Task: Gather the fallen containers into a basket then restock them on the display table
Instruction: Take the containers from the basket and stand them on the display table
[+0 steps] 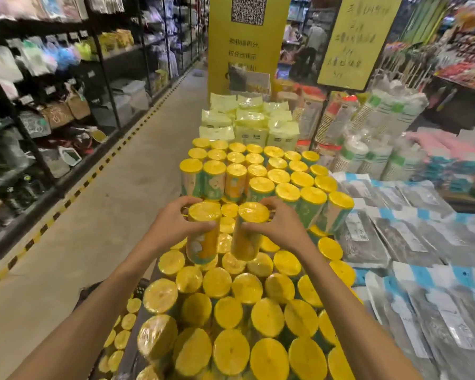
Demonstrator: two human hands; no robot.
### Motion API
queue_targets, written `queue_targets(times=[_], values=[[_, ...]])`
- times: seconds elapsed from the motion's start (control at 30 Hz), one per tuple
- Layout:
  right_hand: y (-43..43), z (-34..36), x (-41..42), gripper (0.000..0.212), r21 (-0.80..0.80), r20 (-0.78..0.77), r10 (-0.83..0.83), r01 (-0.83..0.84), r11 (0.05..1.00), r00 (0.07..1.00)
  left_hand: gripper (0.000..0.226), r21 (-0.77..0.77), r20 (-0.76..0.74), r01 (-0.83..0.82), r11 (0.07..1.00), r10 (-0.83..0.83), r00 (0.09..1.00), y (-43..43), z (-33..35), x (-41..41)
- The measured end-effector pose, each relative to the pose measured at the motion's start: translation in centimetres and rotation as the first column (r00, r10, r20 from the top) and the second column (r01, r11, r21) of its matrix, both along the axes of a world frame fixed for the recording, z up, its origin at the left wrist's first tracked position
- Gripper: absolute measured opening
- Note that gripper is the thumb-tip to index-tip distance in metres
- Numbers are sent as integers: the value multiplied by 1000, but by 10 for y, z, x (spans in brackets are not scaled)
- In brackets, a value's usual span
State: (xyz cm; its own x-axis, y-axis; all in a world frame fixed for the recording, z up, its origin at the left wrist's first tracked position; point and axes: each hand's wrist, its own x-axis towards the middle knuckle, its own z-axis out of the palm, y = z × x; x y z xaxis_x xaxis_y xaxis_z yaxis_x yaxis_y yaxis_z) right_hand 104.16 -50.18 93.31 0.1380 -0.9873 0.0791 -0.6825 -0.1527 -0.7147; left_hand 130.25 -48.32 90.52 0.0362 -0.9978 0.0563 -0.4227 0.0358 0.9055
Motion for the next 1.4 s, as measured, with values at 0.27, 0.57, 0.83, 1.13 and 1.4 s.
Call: queue_targets(times=[0.27,0.57,0.83,1.13,1.4], values=[[-104,-3,27,84,-1,-190,116,-119,993,975,92,-18,214,-12,1000,16,977,-99,0,8],[-183,-16,46,85,62,-351,244,-238,969,904,90,10,467,65,998,-62,882,-172,-18,5],[-203,-37,44,85,82,-424,236,-222,972,874,82,-22,501,50,999,-33,865,-197,-34,2],[-206,-50,41,85,12,-495,169,-188,982,852,77,-70,505,96,993,-48,862,-191,-47,-3],[-204,-47,44,84,-20,-621,128,-178,984,773,87,-62,515,14,998,20,857,-182,-46,-10]])
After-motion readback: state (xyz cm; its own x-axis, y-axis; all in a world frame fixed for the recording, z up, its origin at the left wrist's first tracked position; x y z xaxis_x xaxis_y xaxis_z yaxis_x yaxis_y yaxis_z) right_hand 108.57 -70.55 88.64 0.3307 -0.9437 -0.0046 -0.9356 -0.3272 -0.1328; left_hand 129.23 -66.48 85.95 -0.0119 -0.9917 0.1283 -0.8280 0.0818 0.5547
